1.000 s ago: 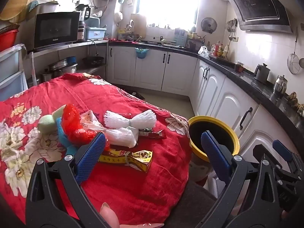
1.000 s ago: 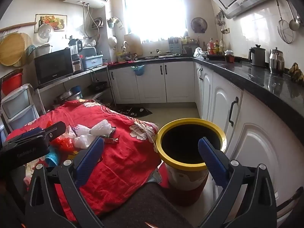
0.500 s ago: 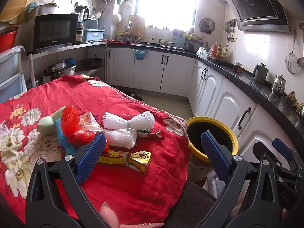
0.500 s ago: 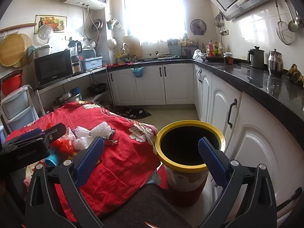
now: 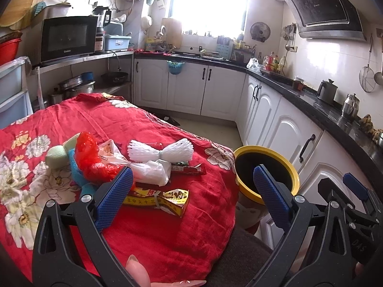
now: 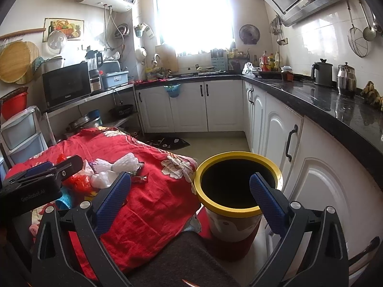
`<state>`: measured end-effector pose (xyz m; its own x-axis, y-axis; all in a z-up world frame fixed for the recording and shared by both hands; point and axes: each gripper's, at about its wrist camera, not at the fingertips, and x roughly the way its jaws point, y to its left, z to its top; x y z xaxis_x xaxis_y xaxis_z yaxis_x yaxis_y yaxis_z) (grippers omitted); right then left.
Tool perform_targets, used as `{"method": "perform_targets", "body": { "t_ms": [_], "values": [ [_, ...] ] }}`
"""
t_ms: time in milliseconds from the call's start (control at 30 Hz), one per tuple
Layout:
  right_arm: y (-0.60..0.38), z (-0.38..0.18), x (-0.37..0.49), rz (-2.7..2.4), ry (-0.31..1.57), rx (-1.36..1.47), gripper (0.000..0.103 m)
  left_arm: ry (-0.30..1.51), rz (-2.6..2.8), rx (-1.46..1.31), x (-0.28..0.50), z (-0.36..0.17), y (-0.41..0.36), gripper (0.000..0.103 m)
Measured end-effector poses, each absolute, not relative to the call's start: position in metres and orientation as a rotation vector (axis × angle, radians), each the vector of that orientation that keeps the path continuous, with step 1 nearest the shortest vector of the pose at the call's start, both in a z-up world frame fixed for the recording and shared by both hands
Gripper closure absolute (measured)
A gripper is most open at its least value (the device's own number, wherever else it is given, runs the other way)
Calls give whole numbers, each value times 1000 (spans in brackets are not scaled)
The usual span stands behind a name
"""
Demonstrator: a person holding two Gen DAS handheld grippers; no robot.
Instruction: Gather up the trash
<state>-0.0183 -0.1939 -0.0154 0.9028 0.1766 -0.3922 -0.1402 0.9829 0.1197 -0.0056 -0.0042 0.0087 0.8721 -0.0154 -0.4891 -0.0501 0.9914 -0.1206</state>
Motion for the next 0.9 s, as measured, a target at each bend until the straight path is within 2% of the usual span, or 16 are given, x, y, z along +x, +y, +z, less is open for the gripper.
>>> {"method": "perform_targets", "body": {
  "t_ms": [900],
  "values": [
    [-192,-17,-17,169,413,87,6,512,28,-137,-3,9,2,11]
  ]
}}
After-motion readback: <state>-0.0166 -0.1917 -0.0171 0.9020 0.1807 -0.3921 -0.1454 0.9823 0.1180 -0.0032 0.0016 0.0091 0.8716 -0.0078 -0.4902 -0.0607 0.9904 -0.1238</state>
